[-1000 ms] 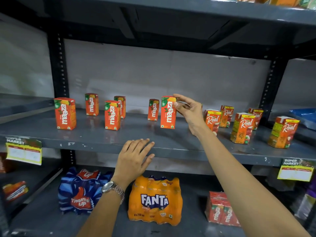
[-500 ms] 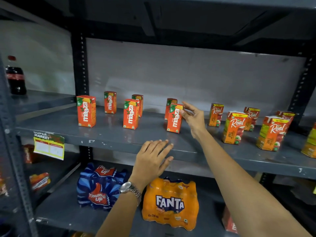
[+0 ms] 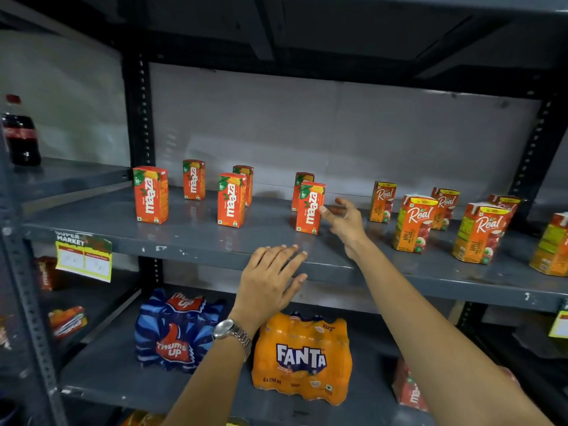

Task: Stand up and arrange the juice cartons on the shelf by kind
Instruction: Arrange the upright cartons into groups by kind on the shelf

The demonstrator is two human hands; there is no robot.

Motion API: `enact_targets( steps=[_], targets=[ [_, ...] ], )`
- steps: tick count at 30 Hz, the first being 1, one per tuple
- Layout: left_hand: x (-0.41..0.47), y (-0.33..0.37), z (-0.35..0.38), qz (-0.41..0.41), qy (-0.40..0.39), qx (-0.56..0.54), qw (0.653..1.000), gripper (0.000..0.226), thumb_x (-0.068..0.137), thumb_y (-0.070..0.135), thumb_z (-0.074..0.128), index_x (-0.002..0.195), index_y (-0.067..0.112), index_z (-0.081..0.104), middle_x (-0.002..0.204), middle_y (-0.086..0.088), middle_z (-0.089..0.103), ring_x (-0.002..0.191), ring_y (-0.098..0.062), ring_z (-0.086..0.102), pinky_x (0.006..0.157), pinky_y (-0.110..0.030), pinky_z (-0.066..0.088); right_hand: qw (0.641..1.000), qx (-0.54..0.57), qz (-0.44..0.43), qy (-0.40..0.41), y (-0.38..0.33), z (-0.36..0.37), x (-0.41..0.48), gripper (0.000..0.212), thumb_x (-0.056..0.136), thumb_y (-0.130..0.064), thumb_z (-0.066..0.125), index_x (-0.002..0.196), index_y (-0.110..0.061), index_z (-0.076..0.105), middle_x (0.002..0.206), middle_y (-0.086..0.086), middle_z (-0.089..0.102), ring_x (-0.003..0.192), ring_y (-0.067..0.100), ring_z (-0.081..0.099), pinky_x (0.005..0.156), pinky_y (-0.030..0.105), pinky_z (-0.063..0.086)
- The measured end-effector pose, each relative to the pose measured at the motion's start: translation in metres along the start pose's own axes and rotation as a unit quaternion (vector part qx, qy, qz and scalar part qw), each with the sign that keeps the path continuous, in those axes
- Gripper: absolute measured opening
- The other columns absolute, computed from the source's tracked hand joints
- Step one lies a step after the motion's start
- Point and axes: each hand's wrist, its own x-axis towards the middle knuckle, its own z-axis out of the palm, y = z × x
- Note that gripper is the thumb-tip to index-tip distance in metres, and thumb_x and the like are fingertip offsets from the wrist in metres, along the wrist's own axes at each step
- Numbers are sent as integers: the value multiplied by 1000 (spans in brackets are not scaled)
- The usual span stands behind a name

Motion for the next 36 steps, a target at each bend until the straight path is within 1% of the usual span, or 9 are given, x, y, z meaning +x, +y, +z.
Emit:
enact_targets(
  steps=[6,16,20,25,27,29,32,34,36],
  targets=[
    [0,1,0,-4,0,-3,1000,37,93,40,43,120,19,56,118,-1,65,107,-18,59,95,-34,37,1000,9,5,-4,0,-2,-3,49,87,-21,60,131,-10,42,131,12,51,104,15,47,81,33,46],
    [4,4,-9,-38,-30,-51,998,42,96,40,30,125,18,51,136,-6,52,121,-20,51,104,-35,31,1000,-16,10,-2,-2,-2,-5,46,89,-27,56,129,-10,43,133,13,50,120,27,50,87,37,48],
    [27,-2,-18,-139,31,-94,985,38,95,36,38,126,18,48,141,-7,46,126,-18,44,108,-35,29,1000,-25,7,-13,-2,-3,-5,48,89,-28,55,131,-10,41,135,14,48,121,27,50,89,38,48],
    [71,-48,-33,-340,71,-92,933,54,88,30,55,135,12,36,144,-11,39,131,-24,38,106,-41,36,998,-40,5,-50,-5,-1,-8,49,89,-26,56,132,-11,38,133,12,48,104,16,49,84,33,46],
    [77,-77,-32,-433,31,-130,891,77,79,25,69,139,6,25,144,-15,35,132,-30,34,108,-46,34,997,-42,9,-63,-6,0,-9,48,90,-24,54,134,-12,36,133,11,48,103,15,49,82,30,44],
    [75,-111,-21,-507,-57,-223,831,102,67,26,80,142,3,15,145,-18,31,133,-34,30,111,-49,28,996,-40,17,-76,-7,1,-8,48,92,-19,52,135,-13,35,136,11,47,106,16,49,83,31,43],
    [68,-152,-10,-509,-244,-339,752,134,43,49,87,144,14,7,148,-12,32,135,-30,30,113,-52,24,993,-63,25,-99,-8,2,-6,50,91,-9,49,138,-13,32,137,11,46,113,20,50,91,34,44],
    [66,-164,-10,-446,-350,-354,743,132,36,54,87,141,16,17,143,-6,40,130,-25,37,112,-52,26,990,-78,23,-117,-7,3,-5,54,89,-2,49,139,-13,31,137,12,47,114,20,50,95,36,43],
    [67,-169,-11,-400,-388,-365,746,103,59,34,85,139,18,23,141,-3,41,130,-24,38,113,-51,24,987,-95,18,-128,-8,3,-7,57,87,1,51,139,-12,30,136,13,48,115,21,49,95,35,43]
  ],
)
